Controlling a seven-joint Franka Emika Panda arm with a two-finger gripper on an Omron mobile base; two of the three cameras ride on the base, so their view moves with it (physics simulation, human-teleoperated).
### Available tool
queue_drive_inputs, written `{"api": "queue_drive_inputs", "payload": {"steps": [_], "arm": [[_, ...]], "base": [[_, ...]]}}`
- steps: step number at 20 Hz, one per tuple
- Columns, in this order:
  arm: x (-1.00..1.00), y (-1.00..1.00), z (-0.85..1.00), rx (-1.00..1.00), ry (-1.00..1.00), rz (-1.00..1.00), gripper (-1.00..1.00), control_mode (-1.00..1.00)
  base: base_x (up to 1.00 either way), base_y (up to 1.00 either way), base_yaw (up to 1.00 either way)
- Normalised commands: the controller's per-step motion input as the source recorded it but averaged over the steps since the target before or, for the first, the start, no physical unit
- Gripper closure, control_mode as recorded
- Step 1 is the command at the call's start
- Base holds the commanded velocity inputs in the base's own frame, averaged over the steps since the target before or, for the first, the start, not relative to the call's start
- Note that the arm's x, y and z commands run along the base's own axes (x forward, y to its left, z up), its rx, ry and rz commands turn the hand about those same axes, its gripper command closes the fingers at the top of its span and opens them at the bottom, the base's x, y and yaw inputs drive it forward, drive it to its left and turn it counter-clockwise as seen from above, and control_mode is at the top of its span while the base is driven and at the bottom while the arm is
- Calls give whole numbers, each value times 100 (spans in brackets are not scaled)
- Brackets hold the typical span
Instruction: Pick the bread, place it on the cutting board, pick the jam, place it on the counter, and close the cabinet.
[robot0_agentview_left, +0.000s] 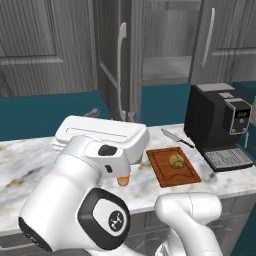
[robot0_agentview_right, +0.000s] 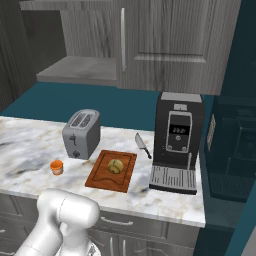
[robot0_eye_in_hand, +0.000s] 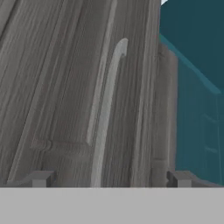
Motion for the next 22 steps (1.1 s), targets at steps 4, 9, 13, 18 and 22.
{"api": "queue_drive_inputs", "payload": {"steps": [4,9,13,18,22], "arm": [[29,14,-3,0,0,-9,-100,-100],[25,3,0,0,0,-7,-100,-100],[26,0,-5,0,0,-5,-100,-100],[12,0,-6,0,0,-3,-100,-100],[4,0,-3,0,-1,-2,-100,-100]], "base": [[0,0,0],[0,0,0],[0,0,0],[0,0,0],[0,0,0]]}}
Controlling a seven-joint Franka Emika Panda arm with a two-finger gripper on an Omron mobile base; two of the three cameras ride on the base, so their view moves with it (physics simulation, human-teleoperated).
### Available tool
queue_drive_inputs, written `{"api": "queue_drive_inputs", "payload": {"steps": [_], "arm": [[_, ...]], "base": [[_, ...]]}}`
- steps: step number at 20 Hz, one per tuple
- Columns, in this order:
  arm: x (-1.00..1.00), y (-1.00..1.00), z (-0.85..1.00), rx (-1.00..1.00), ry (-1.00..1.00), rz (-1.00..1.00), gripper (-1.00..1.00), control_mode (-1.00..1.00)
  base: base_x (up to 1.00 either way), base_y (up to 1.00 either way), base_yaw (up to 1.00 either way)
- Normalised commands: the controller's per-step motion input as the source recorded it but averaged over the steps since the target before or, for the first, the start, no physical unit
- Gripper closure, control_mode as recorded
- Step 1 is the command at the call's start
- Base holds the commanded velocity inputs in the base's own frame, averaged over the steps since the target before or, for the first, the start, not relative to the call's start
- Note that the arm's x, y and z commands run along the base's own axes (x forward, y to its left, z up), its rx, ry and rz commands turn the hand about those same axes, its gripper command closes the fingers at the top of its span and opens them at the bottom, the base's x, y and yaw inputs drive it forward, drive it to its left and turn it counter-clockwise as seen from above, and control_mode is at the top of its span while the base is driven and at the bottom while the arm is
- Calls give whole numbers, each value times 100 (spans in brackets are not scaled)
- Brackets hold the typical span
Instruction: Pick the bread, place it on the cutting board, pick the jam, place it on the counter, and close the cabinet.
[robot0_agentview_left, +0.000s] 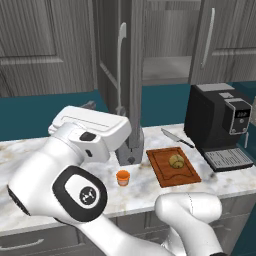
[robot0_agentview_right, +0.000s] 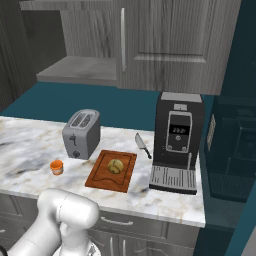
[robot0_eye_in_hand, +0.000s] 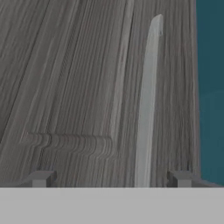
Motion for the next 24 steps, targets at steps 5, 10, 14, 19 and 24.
{"api": "queue_drive_inputs", "payload": {"steps": [5,10,14,19,24], "arm": [[7,-5,-1,0,-1,-2,-100,-100],[1,-20,0,0,0,0,-100,-100],[4,-23,0,0,0,0,-100,-100],[7,-25,0,0,0,0,-100,-100],[8,-43,0,0,0,0,-100,-100]], "base": [[0,0,0],[0,0,0],[0,0,0],[0,0,0],[0,0,0]]}}
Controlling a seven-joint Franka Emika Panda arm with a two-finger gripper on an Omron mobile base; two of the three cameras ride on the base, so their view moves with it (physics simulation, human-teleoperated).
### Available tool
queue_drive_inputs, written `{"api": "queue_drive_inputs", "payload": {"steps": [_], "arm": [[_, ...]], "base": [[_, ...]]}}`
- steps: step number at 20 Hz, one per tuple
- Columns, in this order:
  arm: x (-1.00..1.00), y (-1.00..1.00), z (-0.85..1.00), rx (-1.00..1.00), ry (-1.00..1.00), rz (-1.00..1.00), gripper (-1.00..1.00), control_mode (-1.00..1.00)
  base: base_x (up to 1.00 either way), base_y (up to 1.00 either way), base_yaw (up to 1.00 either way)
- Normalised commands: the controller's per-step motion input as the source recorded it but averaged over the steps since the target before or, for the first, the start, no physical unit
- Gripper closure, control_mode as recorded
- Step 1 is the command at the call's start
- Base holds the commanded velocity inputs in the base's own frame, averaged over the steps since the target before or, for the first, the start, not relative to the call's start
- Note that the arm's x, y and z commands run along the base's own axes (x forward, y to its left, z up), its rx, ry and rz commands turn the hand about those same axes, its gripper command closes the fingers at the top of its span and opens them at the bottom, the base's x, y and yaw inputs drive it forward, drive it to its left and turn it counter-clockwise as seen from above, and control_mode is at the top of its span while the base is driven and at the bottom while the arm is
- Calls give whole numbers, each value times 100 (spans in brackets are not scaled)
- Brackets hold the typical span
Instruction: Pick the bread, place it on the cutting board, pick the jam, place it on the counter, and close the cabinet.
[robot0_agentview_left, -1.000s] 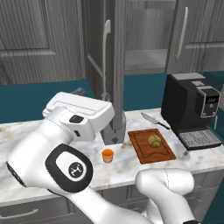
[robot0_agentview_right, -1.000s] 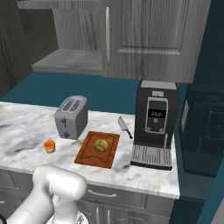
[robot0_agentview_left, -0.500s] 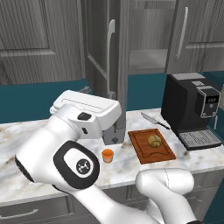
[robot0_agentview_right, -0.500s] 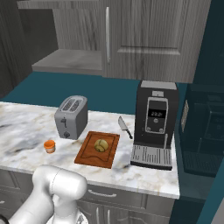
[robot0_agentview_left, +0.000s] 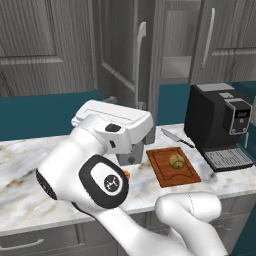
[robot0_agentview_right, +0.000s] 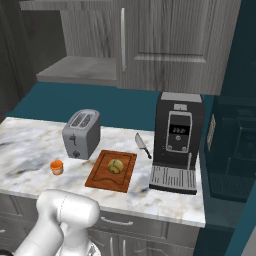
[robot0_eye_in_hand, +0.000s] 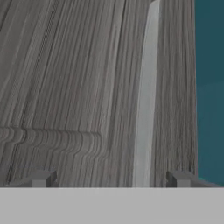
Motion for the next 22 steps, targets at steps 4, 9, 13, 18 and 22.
{"api": "queue_drive_inputs", "payload": {"steps": [4,9,13,18,22], "arm": [[11,-46,0,0,0,0,-100,-100],[16,-48,0,0,0,3,-100,-100],[23,-48,0,0,0,5,-100,-100],[26,-50,0,0,0,7,-100,-100],[28,-45,0,0,0,8,-100,-100]], "base": [[0,0,0],[0,0,0],[0,0,0],[0,0,0],[0,0,0]]}}
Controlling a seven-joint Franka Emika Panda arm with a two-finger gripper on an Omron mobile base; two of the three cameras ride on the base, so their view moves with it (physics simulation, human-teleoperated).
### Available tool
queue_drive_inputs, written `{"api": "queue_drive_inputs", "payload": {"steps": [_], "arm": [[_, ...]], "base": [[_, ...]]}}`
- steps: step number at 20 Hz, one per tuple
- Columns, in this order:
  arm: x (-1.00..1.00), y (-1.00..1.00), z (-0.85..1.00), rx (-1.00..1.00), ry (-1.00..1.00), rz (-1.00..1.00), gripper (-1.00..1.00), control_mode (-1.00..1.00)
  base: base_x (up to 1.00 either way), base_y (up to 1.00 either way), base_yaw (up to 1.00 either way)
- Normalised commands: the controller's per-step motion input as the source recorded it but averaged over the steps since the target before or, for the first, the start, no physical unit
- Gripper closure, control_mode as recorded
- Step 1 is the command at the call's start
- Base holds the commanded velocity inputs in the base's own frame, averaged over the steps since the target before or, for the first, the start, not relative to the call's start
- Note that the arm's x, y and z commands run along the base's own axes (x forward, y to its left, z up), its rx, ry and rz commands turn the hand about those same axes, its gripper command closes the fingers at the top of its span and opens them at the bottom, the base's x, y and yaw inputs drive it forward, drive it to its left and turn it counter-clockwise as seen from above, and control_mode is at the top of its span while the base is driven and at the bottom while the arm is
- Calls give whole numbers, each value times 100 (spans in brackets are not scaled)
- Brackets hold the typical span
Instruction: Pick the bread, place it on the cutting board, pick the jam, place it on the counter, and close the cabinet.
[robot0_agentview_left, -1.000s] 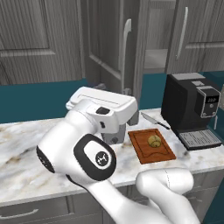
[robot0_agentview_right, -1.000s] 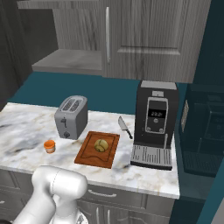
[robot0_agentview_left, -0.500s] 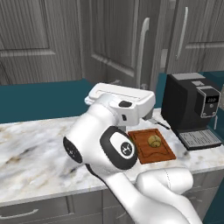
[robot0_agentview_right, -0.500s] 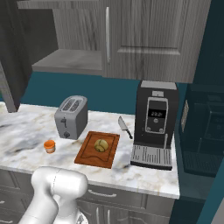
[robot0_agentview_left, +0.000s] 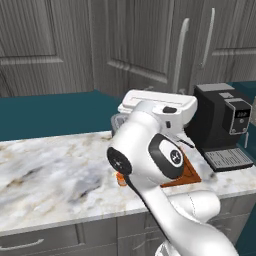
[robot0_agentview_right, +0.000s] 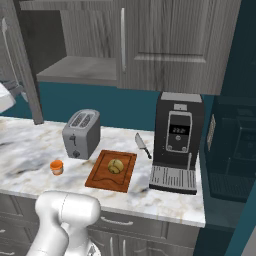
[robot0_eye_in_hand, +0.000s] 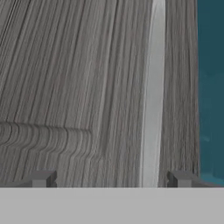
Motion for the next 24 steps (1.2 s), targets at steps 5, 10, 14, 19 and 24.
{"api": "queue_drive_inputs", "payload": {"steps": [5,10,14,19,24], "arm": [[37,-37,-2,0,0,7,-100,-100],[42,-26,-3,0,0,6,-100,-100],[48,-21,-2,0,0,5,-100,-100],[57,-17,-3,0,0,2,-100,-100],[50,-21,0,0,0,2,-100,-100]], "base": [[0,0,0],[0,0,0],[0,0,0],[0,0,0],[0,0,0]]}}
